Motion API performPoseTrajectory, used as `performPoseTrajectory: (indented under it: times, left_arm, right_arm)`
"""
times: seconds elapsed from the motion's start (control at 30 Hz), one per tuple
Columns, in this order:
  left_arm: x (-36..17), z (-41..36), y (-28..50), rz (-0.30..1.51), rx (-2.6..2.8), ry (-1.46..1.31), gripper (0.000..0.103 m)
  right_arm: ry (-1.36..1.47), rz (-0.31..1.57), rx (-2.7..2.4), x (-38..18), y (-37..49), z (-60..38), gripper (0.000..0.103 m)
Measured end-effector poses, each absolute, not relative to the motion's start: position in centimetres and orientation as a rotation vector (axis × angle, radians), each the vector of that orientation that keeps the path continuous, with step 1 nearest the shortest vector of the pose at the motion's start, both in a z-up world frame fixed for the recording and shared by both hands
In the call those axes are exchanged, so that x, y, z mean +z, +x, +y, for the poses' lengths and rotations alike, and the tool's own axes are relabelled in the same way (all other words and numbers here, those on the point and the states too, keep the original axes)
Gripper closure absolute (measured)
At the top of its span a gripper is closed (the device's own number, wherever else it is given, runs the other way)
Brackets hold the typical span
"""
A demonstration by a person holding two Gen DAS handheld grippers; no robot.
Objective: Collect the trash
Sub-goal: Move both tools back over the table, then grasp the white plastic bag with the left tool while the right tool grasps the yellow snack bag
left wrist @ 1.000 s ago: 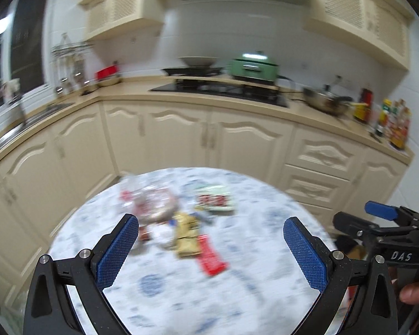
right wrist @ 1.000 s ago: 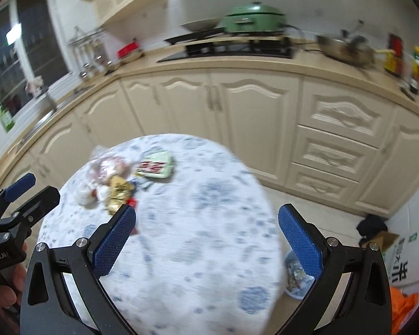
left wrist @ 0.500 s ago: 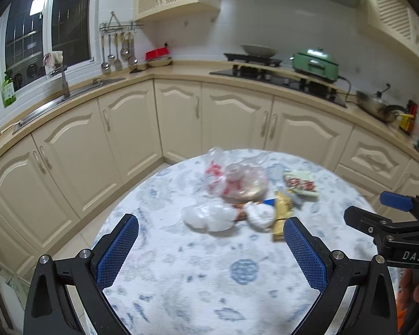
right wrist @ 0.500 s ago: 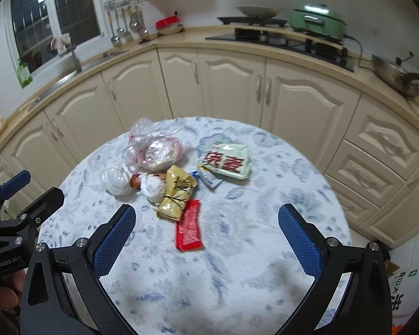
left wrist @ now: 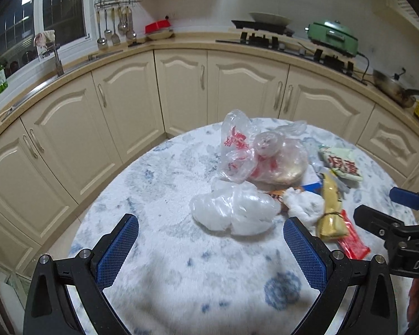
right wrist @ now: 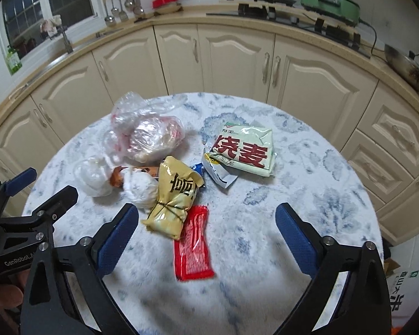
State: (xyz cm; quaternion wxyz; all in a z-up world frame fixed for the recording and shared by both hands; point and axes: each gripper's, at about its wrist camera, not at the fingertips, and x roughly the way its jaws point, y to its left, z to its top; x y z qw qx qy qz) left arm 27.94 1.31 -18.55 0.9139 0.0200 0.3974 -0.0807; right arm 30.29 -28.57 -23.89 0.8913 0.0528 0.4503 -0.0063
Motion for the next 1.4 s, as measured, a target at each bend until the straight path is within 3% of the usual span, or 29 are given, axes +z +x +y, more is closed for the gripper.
performPoseTrajectory:
  times: [0.27, 0.37, 0.43, 0.57, 0.63, 0.73, 1.4]
  left_arm:
    - [-20.9, 0.7, 33.1, 0.832, -0.180, 0.037, 0.002]
    - [-21.5, 0.7, 33.8, 0.838, -0.216, 0.002, 0.016]
    - [-21.9, 0.6, 34.4, 0.851, -0.250, -0.016, 0.038]
    - [-22.4, 1.1, 35.8, 0.851, -0.277, -0.036, 0.049]
    - [-22.4, 1.5, 35.8, 0.848, -0.278, -0.053, 0.054]
    - [-22.4, 2.2, 35.8, 0.840, -0.268, -0.058, 0.059]
    - [-20.8, 3.4, 29.3, 0.771, -0.227, -0.051, 0.060]
  right_arm:
    - [0.111, 0.982, -0.003, -26.1, 32.9, -27.9, 0.022]
    - [0.120, 0.990, 0.009, -26.6, 33.4, -27.7, 0.037]
    - [0.108, 0.993, 0.013, -26.8, 33.5, -27.5, 0.048]
    - [0.113, 0.985, 0.033, -26.8, 33.1, -27.3, 0.053]
    - [0.134, 0.981, 0.052, -26.7, 32.8, -27.5, 0.061]
    - [0.149, 0.968, 0.064, -26.4, 32.0, -27.9, 0.061]
    - [0.219, 0.916, 0.140, -24.4, 28.2, -29.2, 0.068]
